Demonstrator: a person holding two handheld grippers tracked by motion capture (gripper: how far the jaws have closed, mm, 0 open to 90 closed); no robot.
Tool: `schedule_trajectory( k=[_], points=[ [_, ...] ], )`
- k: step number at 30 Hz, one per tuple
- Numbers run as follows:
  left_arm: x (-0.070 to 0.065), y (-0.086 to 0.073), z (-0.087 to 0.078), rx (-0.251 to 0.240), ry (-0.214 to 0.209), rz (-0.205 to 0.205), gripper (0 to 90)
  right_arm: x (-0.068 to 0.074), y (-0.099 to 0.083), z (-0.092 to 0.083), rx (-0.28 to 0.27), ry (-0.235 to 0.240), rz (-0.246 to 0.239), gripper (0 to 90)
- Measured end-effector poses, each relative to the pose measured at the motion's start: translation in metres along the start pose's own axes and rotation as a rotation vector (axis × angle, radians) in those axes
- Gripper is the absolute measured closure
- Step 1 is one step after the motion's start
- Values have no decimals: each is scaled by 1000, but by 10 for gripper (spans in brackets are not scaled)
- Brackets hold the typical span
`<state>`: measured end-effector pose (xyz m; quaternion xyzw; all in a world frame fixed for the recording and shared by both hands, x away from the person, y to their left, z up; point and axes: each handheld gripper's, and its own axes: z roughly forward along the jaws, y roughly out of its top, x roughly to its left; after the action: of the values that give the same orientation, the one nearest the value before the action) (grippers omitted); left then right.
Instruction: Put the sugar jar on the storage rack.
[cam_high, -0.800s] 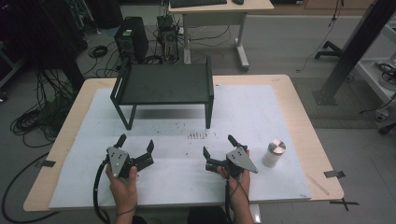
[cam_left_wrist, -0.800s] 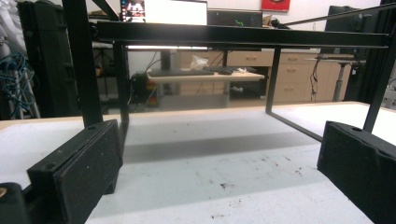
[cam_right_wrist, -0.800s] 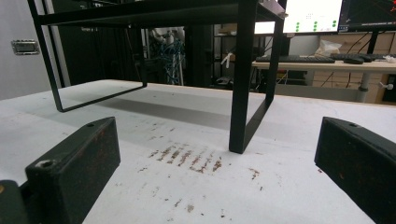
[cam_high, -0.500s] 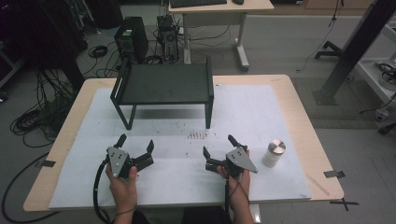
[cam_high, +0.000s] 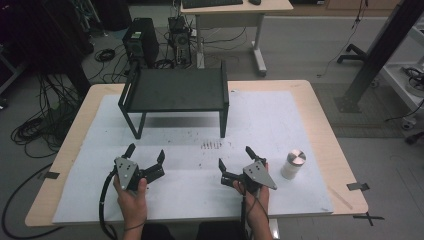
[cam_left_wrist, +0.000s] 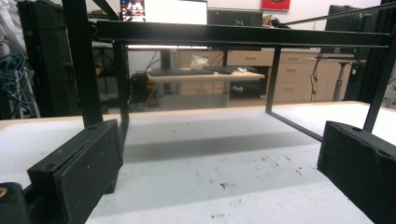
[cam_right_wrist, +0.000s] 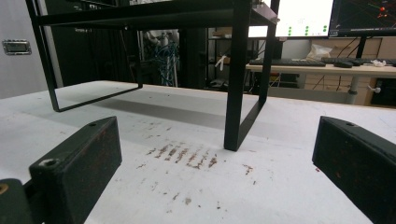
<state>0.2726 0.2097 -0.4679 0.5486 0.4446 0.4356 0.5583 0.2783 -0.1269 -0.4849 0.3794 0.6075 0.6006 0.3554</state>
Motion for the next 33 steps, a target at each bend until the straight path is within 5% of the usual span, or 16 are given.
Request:
schedule_trajectory(
  k=[33],
  points=[
    [0,0,0,-3,1,0,5,-13,-1,-62,-18,-1,-6,13]
  ],
)
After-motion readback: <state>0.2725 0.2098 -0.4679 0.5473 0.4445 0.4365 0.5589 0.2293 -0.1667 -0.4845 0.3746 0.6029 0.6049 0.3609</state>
